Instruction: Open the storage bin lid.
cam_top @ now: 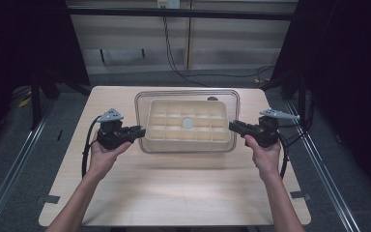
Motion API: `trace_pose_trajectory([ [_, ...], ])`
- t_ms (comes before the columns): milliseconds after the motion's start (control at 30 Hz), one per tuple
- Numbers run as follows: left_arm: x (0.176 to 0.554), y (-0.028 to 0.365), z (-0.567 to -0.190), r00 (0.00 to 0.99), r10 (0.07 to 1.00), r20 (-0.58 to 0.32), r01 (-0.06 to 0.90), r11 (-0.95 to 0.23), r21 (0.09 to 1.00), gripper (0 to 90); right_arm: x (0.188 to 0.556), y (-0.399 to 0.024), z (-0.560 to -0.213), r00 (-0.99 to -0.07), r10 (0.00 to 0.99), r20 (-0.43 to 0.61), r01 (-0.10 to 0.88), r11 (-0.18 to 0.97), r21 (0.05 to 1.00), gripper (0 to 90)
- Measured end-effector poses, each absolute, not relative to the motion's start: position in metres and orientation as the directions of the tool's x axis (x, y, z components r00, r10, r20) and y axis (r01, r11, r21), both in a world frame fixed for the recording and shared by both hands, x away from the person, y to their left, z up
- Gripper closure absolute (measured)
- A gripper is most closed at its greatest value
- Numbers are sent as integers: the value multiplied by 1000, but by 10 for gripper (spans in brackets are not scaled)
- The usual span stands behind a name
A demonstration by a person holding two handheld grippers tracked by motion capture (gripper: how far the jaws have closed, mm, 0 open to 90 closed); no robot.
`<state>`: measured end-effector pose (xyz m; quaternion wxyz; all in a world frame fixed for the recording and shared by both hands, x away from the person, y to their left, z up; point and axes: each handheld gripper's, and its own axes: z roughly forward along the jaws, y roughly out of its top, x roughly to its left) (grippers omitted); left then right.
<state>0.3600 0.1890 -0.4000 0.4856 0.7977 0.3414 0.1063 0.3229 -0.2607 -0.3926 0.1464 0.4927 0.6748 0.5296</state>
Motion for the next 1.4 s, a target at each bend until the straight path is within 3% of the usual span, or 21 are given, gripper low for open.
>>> trace_pose_trajectory([
  [833, 329, 199, -403, 751, 648, -124, 436, -346, 831, 723, 290, -253, -396, -504, 801, 324, 536, -5, 844, 722],
  [1400, 312, 203, -412, 747, 645, -161, 486, -365, 794, 728, 271, -250, -404, -498, 791, 355, 570, -10, 822, 735],
])
